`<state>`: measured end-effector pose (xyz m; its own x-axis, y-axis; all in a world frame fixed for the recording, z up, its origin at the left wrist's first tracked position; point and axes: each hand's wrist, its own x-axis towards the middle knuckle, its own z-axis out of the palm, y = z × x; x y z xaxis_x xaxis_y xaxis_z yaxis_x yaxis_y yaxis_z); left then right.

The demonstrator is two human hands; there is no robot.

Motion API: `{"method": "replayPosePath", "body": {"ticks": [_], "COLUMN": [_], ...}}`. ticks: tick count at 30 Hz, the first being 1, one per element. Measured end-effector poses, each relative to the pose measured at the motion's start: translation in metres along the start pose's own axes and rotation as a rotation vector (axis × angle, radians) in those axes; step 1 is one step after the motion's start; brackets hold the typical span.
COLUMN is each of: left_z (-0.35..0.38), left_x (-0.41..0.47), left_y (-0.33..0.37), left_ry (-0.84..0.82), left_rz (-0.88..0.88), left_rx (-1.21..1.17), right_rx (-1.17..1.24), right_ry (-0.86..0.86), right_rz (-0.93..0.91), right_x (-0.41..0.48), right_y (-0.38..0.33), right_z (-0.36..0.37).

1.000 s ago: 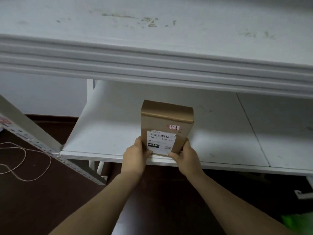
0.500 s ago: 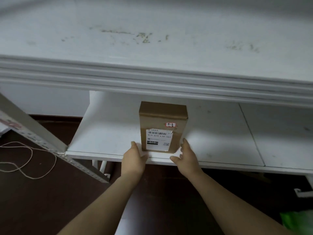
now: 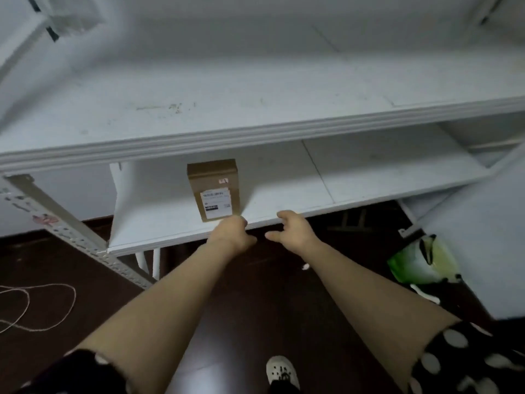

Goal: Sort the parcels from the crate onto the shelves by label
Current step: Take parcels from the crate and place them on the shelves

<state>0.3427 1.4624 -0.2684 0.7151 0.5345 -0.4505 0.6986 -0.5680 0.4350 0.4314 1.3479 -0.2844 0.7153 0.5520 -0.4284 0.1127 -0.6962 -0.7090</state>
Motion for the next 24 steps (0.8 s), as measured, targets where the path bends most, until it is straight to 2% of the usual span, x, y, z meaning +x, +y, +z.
{"method": "replayPosePath", "body": {"ticks": [5, 10, 17, 24], "left_z": [-0.004, 0.018, 0.108, 0.231], "left_x": [-0.057, -0.117, -0.227, -0.406], "left_y": [0.056, 0.140, 0.253, 0.343], "left_ry": [-0.157, -0.206, -0.268, -0.377], "left_rz": [0.234, 0.497, 0.813, 1.150], "left_rx": [0.243, 0.397, 0.480, 0.581], "right_rx": [0.044, 0.104, 0.195, 0.335], "right_ry": [0.089, 0.267, 0.572, 0.902], "right_rz": [0.064, 0.165, 0.379, 0.616], "right_x": [-0.094, -0.185, -0.346, -0.550], "right_y": [0.022, 0.065, 0.161, 0.268], "right_z": [-0.034, -0.088, -0.146, -0.160]}}
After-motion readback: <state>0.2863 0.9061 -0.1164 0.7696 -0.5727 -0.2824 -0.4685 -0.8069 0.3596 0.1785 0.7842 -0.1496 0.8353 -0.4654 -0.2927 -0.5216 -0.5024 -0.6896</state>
